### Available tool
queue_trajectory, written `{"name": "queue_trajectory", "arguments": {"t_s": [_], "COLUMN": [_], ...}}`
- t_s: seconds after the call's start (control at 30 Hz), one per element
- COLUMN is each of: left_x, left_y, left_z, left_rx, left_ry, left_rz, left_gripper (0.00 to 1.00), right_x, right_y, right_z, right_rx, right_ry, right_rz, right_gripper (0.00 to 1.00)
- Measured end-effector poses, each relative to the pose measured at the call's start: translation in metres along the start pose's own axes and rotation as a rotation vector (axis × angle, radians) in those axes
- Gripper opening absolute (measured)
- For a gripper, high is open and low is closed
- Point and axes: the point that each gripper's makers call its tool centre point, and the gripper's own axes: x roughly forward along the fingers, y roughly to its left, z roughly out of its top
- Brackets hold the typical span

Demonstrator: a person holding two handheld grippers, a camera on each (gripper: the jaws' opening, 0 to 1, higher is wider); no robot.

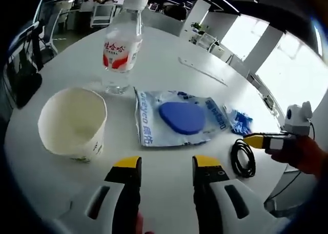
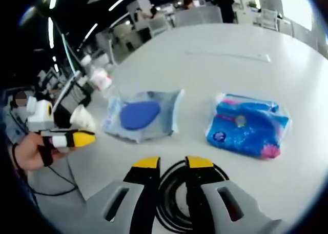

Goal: Arrange the tabletop items into an orderly group along one side of the table until the central work area is clear of visible clutter.

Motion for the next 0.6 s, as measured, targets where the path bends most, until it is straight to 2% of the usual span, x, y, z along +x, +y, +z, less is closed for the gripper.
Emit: {"name": "queue_trajectory", "arguments": {"t_s": [0.13, 0.33, 0.6], "left_x": [0.003, 0.008, 0.013], "left_y": [0.006, 0.004, 0.013], "left_z": [0.001, 0.002, 0.003], "left_rx": [-0.020, -0.031, -0.047], "left_ry": [-0.008, -0.015, -0.028], "left_rz": [0.047, 0.052, 0.085], "left_gripper": [0.38, 0.38, 0.37], "right_x": [0.009, 0.017, 0.028], "right_y": [0.001, 0.005, 0.001], "right_z": [0.004, 0.005, 0.006], "right_rx": [-0.001, -0.019, -0.032], "right_ry": [0.010, 0.025, 0.042], "right_rz": [0.005, 0.015, 0.014], "right_gripper": [0.18, 0.18, 0.19]}}
